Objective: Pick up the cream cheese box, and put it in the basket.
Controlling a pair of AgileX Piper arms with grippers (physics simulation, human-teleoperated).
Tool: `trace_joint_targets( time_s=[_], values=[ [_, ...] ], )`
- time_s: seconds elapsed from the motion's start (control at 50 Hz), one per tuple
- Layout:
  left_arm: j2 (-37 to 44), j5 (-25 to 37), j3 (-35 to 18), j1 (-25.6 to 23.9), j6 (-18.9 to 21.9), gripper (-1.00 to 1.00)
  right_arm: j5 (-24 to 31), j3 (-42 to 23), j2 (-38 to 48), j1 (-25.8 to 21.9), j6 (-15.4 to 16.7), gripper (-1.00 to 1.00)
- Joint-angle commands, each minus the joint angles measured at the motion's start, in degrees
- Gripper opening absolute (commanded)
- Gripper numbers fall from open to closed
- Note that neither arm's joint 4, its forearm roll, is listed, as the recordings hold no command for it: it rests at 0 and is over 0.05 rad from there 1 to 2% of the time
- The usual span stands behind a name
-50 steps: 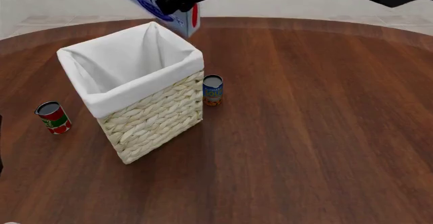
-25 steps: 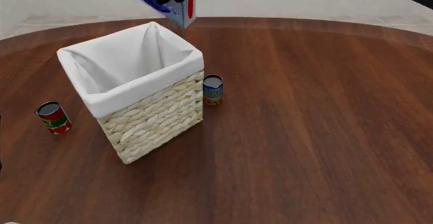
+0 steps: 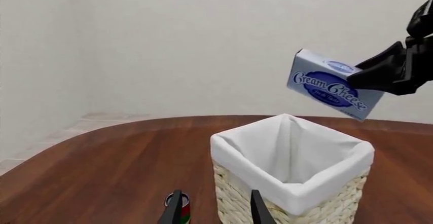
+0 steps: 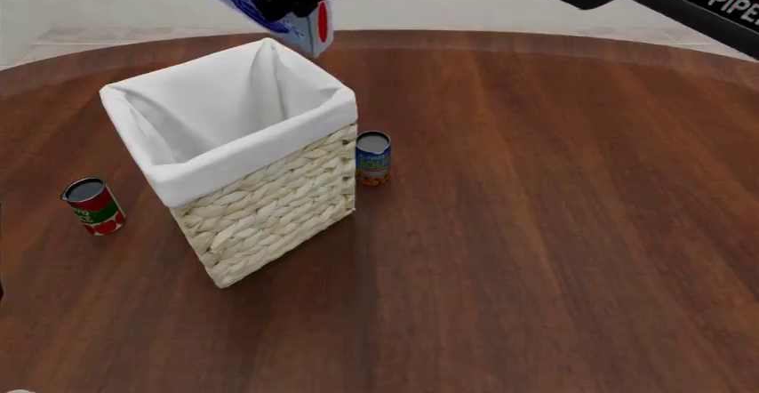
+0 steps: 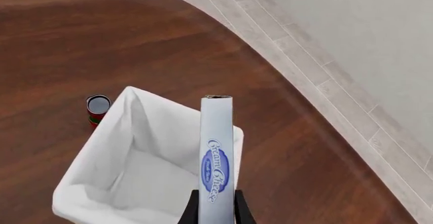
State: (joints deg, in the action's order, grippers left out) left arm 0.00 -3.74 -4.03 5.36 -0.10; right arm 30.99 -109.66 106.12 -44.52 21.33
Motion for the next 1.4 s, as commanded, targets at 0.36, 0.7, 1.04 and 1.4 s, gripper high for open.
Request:
trace_joint_targets(
  time_s=[0.36, 0.7, 1.04, 1.4],
  values=[
    [0.0, -0.1, -0.3, 0.7, -0.2, 1.00, 1.2, -5.8, 4.3, 0.0, -0.8, -1.00],
    [0.0, 0.3, -1.0, 0.9, -0.5, 1.00, 1.8, -8.8, 7.3, 0.3, -1.0, -1.00],
    [0.0, 0.5, -1.4, 1.1, -0.9, 1.00, 1.3, -8.1, 8.0, -0.4, -1.7, -1.00],
    [0.0, 1.0, -2.3, 1.4, -1.1, 1.00, 0.6, -7.7, 8.7, -0.6, -2.2, -1.00]
  ],
)
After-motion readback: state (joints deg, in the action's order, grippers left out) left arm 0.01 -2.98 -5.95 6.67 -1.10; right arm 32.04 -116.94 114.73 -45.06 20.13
